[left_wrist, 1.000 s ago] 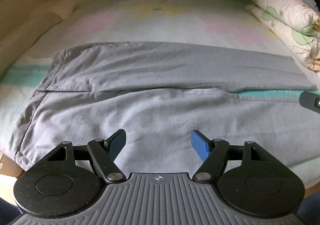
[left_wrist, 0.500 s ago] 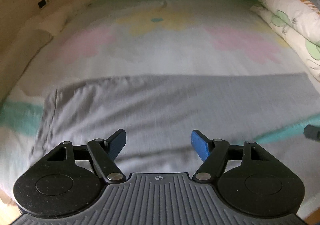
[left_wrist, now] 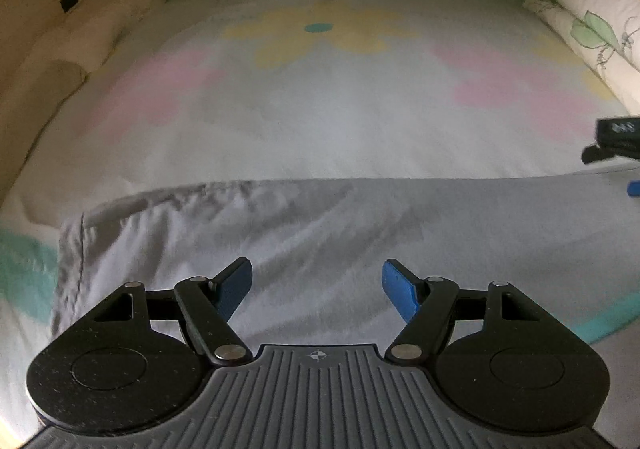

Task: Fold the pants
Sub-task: 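Grasp the grey trouser leg hem with the right gripper and lift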

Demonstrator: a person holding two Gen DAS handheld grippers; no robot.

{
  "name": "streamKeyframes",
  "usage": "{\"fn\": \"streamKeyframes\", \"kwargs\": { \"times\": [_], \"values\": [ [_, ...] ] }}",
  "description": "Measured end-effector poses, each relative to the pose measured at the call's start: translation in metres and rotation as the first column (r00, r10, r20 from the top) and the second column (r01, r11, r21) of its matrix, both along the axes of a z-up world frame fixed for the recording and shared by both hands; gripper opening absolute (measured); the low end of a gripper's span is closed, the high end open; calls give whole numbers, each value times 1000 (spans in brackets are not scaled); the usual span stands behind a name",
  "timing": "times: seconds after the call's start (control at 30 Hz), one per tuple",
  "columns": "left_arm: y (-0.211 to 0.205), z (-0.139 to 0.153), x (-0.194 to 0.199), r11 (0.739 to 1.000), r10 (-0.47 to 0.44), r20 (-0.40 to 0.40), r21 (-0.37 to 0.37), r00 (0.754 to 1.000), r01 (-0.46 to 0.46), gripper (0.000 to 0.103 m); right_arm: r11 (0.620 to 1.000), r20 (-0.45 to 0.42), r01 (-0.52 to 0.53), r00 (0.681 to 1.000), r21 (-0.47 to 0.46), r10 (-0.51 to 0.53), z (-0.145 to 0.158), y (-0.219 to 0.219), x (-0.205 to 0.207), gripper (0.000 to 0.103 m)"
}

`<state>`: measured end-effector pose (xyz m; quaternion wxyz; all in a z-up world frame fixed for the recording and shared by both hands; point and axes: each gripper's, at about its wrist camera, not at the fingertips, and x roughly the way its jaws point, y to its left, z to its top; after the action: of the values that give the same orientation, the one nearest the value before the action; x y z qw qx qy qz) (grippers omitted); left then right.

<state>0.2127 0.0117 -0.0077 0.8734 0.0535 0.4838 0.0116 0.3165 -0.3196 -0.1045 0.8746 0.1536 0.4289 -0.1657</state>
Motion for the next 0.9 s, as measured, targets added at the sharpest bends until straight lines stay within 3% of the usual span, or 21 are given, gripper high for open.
{"fn": "streamKeyframes", "kwargs": {
  "times": [0.2,0.3,0.33,0.37,0.4,0.43,0.47,0.5,0.63,0.9],
  "values": [
    [4,2,9,1000,13,-5,-9,1000,-13,71,992,-36,127,991,1,-127,-24,-17,47,93],
    [5,1,11,1000,9,-7,-11,1000,-9,71,984,-104,172,979,-43,-176,-38,-22,50,93],
    [5,1,12,1000,11,-8,-12,1000,-11,71,984,-110,166,979,-65,-172,-42,-21,52,89],
    [5,1,12,1000,14,-8,-13,1000,-14,71,984,-96,152,982,-95,-161,-41,-18,50,83],
    [6,1,13,1000,22,-6,-15,1000,-22,71,984,-86,136,986,-111,-146,-39,-16,46,66],
    [6,1,14,999,29,-4,-17,1000,-29,71,987,-77,117,989,-111,-126,-35,-15,43,37],
    [6,2,14,999,34,-2,-18,999,-34,71,991,-71,99,992,-95,-106,-31,-16,39,19],
    [6,2,15,999,41,0,-24,999,-41,71,994,-69,94,993,-57,-98,-27,-19,34,12],
    [7,4,20,995,69,-1,-68,998,-69,71,995,-30,73,997,71,-71,-9,-36,3,6],
    [-2,-3,34,984,93,-24,-153,995,-95,71,992,1,-16,1000,122,16,11,-42,-84,6]
  ]
}}
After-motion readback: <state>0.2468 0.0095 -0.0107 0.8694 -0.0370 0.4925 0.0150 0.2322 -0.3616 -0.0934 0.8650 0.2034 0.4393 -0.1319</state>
